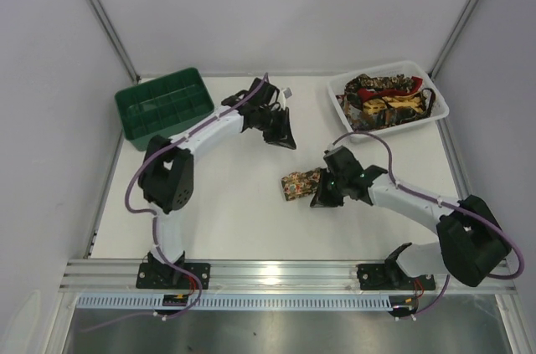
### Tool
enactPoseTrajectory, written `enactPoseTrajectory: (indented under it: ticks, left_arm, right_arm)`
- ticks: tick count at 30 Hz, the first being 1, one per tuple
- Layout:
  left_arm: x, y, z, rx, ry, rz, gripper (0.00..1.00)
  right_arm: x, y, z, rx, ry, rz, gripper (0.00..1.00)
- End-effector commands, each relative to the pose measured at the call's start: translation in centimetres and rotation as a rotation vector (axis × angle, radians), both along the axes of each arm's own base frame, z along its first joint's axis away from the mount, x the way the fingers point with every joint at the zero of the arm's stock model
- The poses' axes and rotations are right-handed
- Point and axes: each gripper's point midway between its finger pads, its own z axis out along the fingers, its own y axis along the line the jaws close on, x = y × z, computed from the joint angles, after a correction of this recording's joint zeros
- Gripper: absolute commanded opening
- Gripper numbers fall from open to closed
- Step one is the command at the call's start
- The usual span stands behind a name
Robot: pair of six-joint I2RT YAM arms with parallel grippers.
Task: Roll the ties
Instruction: Roll the tie
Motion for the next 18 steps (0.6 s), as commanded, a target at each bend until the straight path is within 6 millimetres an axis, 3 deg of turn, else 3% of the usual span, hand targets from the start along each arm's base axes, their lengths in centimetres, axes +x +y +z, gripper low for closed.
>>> enactPoseTrajectory:
  ticks: [1,3,5,10,12,18]
  left_arm:
    - [0.6,-0.6,-3.3,0.057,-0.003,-0.058,0.01]
    - [0.8,-0.4,-4.6,0.062,-0.001,-0.074,0.0]
    - [1.1,-0.3,-5.8,0.071,0.008,-0.075,0.0]
    - [0.1,0.0,-7.6,0.057,0.122,-0.14,0.0]
    - [-0.6,0.4,-8.4,0.074,0.154,-0.167,0.01]
    - [-2.1,0.9,-9.4,0.06,0.2,-0.193,0.0]
  right_arm:
    - [1.8,1.0,1.0,0.048,-0.179,-0.171,0.0]
    - [2.5,1.6,0.8,0.082,-0.229,-0.219,0.0]
    - [2.8,1.5,-0.7,0.081,-0.209,-0.266,0.0]
    - [2.8,2.8,-3.0,0.057,-0.174,-0.284,0.0]
    - [3.4,4.2,-3.0,0.084,-0.196,-0.277,0.0]
    - [4.6,4.9,-3.9,0.077,-0.203,-0.314,0.0]
